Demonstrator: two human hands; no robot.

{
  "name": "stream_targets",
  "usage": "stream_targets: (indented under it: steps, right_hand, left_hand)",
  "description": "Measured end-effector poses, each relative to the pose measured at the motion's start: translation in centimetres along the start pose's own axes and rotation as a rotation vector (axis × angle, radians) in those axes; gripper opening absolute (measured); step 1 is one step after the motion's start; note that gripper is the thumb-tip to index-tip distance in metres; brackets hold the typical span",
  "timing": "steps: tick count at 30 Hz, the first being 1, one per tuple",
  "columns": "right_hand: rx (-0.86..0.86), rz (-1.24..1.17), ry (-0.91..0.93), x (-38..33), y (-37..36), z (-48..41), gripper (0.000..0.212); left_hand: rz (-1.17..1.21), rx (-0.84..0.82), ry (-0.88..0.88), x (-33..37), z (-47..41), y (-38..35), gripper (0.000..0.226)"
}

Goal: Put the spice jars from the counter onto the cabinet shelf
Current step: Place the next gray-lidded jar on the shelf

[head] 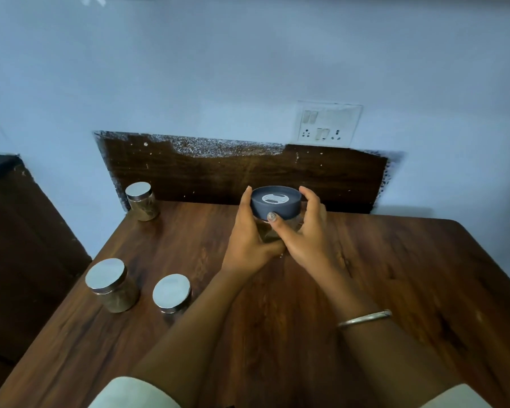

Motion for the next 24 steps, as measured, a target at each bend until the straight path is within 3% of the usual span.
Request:
stream_targets:
  steps: [3,7,11,15,17,19,21,24]
  right_hand:
    - [-0.073,-0.126,-0.04,0.3,2.4,0.9,0.073]
    - [-0.296,-0.351,-0.017,0.0,3.8,2.0,0.052]
    - [-0.282,-0.397,-0.016,0.3,4.4,1.4,0.035]
    - [-0.164,-0.225,-0.054,0.9,6.8,-0.1,0.051]
    - [-0.149,-0.164,-0.058,1.3,7.8,-0.7,0.063]
    - [-0.134,-0.12,0.005,1.4,8.8,-0.8,0.055]
    - [-0.154,-0.166,0.051,1.6,9.8,-0.9,0.051]
    - [-0.316,-0.433,0.092,2.0,10.5,-1.2,0.065]
  left_hand:
    - [0.088,0.002,0.016,1.2,0.7,-0.2,0.114]
    - [0.147,-0.012,0.024,3.1,0.5,-0.9,0.102]
    - [0.137,-0.031,-0.005,4.9,0.1,-2.1,0.084]
    - [-0.038,0.097,-0.049,6.2,-0.3,-3.4,0.078]
    - [0.006,0.061,-0.071,6.9,-0.5,-4.7,0.062]
    - [0.122,0.018,-0.048,7.3,-0.6,-5.9,0.052]
    - [0.254,0.016,-0.009,7.4,-0.6,-6.6,0.053]
    - [0.419,0.033,0.035,7.6,-0.6,-7.2,0.053]
Point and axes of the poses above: each hand's wrist, its own z-axis away from the middle knuckle, its own y-axis out of the back of the hand, x = y × z, the point moved 3 cm from there along -z, towards the middle knuckle, and after that the axes turned 11 degrees about z, right-handed, at the moved point
